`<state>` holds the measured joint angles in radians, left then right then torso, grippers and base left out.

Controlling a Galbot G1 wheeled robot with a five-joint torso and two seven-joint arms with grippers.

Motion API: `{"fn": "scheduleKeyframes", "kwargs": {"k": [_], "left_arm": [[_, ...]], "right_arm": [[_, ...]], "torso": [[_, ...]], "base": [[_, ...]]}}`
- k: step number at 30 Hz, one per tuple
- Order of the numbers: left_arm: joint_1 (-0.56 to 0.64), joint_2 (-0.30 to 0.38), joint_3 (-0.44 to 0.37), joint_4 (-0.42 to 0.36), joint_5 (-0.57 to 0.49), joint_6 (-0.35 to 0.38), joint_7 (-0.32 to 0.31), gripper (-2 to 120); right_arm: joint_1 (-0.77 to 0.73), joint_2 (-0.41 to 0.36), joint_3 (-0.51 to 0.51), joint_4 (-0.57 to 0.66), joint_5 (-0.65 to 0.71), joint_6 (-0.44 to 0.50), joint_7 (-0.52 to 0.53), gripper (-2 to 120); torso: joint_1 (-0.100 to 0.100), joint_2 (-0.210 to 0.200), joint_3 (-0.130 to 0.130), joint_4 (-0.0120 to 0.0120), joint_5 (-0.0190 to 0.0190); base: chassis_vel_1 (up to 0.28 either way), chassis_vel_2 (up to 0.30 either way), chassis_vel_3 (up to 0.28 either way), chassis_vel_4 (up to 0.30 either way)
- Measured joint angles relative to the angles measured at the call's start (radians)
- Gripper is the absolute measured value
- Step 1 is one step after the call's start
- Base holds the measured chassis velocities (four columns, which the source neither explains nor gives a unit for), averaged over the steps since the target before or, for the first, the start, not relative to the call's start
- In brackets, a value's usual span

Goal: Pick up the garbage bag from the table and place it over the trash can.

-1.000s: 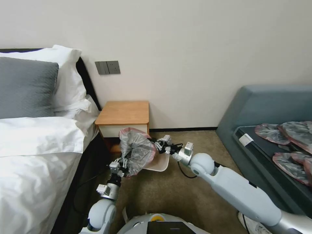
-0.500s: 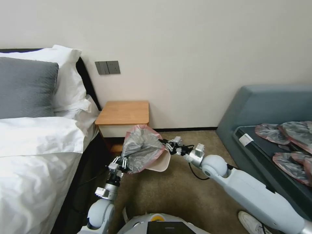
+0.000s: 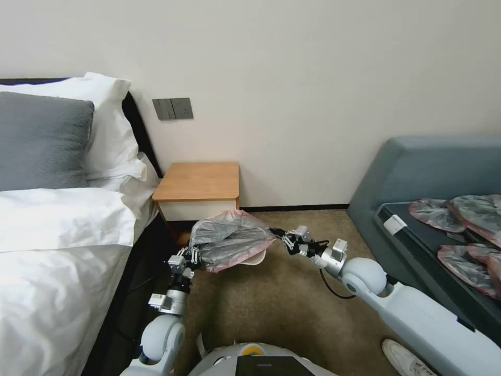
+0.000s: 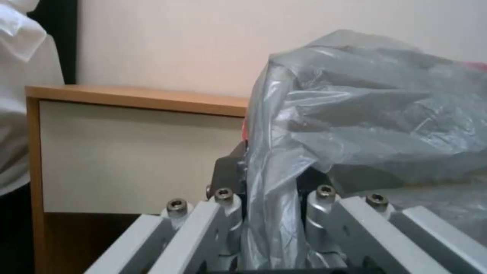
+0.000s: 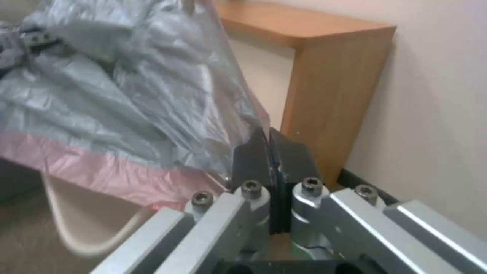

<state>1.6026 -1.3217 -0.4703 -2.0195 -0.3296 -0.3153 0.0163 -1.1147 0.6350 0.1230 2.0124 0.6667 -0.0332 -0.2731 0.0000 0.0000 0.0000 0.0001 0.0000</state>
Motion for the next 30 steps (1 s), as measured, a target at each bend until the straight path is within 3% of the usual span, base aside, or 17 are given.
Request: {"fn": "scheduleKeyframes", "kwargs": {"k": [6, 9, 13, 24, 30], "left_arm": [[0.003, 0.003, 0.002, -0.044, -0.096, 0.080, -0.031, 10], [0.004, 0.007, 0.001, -0.070, -0.148, 0.130, -0.050, 10], [0.004, 0.008, 0.001, -0.076, -0.159, 0.156, -0.055, 10], [0.000, -0.002, -0.008, -0.063, -0.158, 0.181, -0.083, 10], [-0.007, 0.004, -0.006, -0.058, -0.100, 0.164, -0.057, 10]], "right_arm": [[-0.035, 0.000, 0.025, -0.011, -0.038, 0.016, -0.027, 5], [-0.048, 0.002, 0.034, -0.014, -0.049, 0.023, -0.032, 22], [-0.050, 0.010, 0.050, -0.013, -0.059, 0.032, -0.039, 35], [-0.108, 0.025, 0.170, 0.040, -0.188, 0.116, -0.133, 73], [-0.071, 0.056, 0.151, 0.128, -0.143, 0.114, -0.026, 96]], "torso": [[0.000, 0.000, 0.000, 0.0000, 0.0000], [0.000, 0.000, 0.000, -0.0001, 0.0000], [0.000, 0.000, 0.000, -0.0001, 0.0000], [0.000, 0.000, 0.000, -0.0003, -0.0001], [0.000, 0.000, 0.000, -0.0002, 0.0000]], "base": [[0.000, 0.000, 0.000, 0.000], [0.000, 0.000, 0.000, 0.000], [0.000, 0.000, 0.000, 0.000], [0.000, 0.000, 0.000, 0.000], [0.000, 0.000, 0.000, 0.000]]}}
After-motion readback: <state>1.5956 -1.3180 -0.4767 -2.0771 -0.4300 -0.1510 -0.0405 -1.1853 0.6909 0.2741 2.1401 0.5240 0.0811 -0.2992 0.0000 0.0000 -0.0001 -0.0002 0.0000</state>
